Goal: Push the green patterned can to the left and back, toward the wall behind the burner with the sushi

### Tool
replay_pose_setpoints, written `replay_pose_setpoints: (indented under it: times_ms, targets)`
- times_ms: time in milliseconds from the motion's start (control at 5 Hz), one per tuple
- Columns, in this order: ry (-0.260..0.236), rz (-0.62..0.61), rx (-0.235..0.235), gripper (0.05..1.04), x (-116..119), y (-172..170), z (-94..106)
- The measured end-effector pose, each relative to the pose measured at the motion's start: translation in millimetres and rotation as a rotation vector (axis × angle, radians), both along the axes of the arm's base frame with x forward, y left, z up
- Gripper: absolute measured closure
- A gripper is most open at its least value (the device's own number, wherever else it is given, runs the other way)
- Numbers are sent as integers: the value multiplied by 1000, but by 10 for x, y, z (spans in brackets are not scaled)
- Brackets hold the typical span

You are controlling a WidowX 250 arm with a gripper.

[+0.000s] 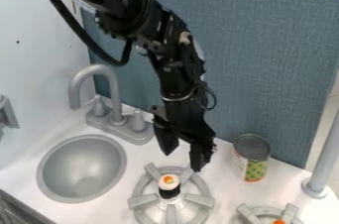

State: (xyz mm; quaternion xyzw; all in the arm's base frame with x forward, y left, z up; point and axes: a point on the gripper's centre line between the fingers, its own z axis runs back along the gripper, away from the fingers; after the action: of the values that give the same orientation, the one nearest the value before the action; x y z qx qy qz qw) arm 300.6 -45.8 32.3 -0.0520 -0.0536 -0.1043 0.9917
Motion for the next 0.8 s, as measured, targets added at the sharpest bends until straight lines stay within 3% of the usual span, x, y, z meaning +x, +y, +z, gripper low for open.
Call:
replay_pose_setpoints:
  times_ms: [200,600,800]
  targets:
    - [20,1,3,76,-18,3,-80]
    - [-81,-103,-38,76,295,-561,-175]
    - [-64,-119,-45,76,483,-818,-266]
